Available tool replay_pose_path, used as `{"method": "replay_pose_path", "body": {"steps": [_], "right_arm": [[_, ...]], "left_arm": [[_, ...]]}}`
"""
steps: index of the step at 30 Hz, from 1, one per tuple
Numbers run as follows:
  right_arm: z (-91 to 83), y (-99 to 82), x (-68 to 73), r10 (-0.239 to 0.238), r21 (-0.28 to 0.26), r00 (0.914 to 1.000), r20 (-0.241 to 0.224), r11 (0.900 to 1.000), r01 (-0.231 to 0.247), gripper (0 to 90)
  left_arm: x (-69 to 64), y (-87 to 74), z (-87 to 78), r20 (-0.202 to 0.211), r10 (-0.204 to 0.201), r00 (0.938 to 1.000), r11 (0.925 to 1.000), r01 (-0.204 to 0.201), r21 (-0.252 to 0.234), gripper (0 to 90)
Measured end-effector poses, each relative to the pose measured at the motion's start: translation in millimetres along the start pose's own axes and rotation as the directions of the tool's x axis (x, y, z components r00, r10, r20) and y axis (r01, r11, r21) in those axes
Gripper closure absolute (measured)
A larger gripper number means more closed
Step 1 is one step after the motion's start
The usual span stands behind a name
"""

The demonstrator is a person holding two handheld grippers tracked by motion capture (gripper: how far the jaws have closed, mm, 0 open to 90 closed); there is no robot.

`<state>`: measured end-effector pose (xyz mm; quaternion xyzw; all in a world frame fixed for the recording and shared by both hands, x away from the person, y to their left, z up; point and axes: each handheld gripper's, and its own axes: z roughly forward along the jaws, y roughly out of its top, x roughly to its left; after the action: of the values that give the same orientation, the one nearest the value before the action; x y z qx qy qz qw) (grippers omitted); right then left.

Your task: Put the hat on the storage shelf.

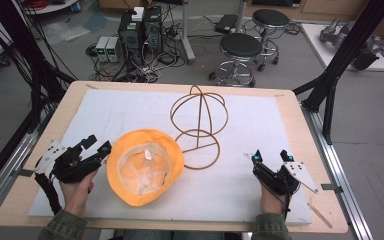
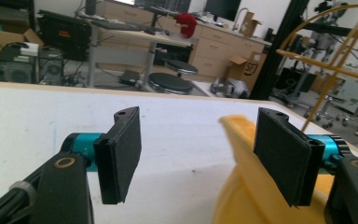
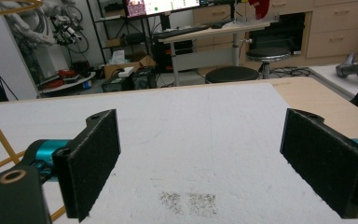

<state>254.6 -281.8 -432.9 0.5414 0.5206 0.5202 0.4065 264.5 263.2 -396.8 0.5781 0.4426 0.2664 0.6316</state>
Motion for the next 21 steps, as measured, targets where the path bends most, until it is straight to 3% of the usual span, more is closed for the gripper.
{"method": "replay_pose_path", "body": {"steps": [9,14,21], "right_arm": [[-1.7,0.0,-0.3,0.006,0.003,1.0,0.0,1.0,-0.006,10.9],[-1.9,0.0,-1.6,-0.002,-0.001,1.0,0.003,1.0,0.002,10.8],[-1.9,-0.1,-1.7,-0.006,-0.001,1.0,0.002,1.0,0.006,10.8]], "left_arm": [[-17.1,1.8,10.8,0.054,0.023,0.9983,0.9942,-0.029,0.103,32.8],[-17.4,1.7,15.1,0.092,-0.016,0.9956,0.9889,0.002,0.148,32.8],[-15.7,2.5,18.6,0.118,-0.04,0.9923,0.9703,0.01,0.242,39.9]]}}
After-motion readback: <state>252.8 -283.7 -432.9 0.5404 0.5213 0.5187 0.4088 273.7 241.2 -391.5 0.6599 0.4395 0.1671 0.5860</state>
